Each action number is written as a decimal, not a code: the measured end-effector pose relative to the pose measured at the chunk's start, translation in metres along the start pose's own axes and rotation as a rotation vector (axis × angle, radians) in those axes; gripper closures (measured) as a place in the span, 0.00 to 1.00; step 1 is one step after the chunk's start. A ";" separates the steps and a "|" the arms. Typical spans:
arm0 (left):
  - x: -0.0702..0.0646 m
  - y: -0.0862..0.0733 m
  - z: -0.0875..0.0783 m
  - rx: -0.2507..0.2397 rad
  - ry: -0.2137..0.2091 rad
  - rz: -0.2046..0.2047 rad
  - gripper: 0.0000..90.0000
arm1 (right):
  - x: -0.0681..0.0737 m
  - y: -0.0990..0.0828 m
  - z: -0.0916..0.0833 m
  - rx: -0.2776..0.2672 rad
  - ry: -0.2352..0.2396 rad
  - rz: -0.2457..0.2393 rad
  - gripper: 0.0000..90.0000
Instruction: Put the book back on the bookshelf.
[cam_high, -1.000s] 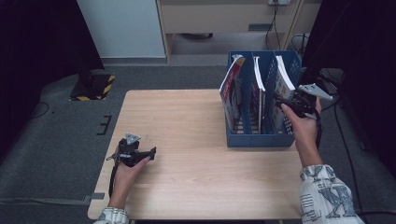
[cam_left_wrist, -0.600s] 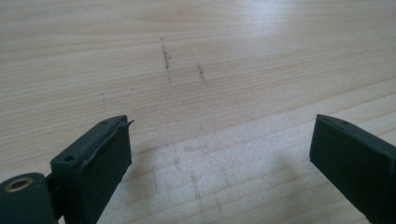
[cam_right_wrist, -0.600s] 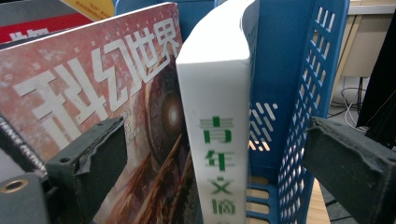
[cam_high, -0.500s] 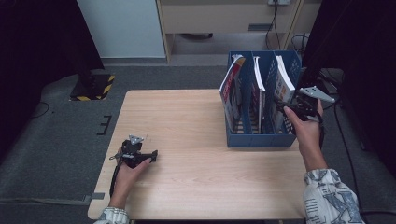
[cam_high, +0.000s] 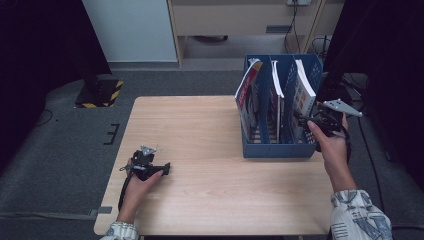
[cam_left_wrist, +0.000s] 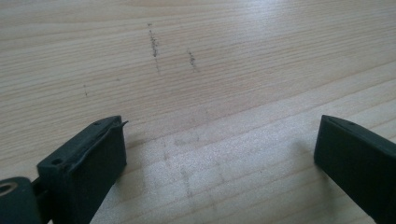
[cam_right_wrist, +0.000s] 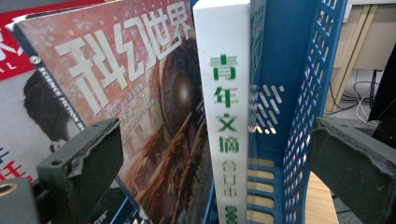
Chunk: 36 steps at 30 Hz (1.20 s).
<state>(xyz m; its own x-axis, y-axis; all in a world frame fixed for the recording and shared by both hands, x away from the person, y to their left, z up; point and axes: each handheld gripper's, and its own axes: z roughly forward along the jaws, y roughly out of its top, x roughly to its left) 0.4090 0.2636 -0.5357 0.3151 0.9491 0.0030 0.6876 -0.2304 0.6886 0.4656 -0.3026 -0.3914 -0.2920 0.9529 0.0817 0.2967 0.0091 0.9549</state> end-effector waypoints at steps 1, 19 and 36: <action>0.000 0.000 0.000 0.000 0.000 0.000 0.01 | 0.000 0.000 0.000 0.000 0.000 0.000 0.04; 0.000 -0.002 0.001 -0.014 -0.002 0.005 0.00 | 0.018 -0.002 -0.016 0.006 0.064 -0.027 0.04; 0.000 -0.002 0.001 -0.014 -0.001 0.005 0.00 | 0.026 -0.012 -0.029 -0.002 0.095 -0.022 0.05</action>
<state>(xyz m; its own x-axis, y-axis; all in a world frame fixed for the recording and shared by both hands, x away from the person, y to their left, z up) 0.4084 0.2642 -0.5374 0.3190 0.9477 0.0057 0.6768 -0.2321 0.6986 0.4284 -0.2863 -0.3924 -0.3836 0.9194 0.0873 0.2872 0.0289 0.9574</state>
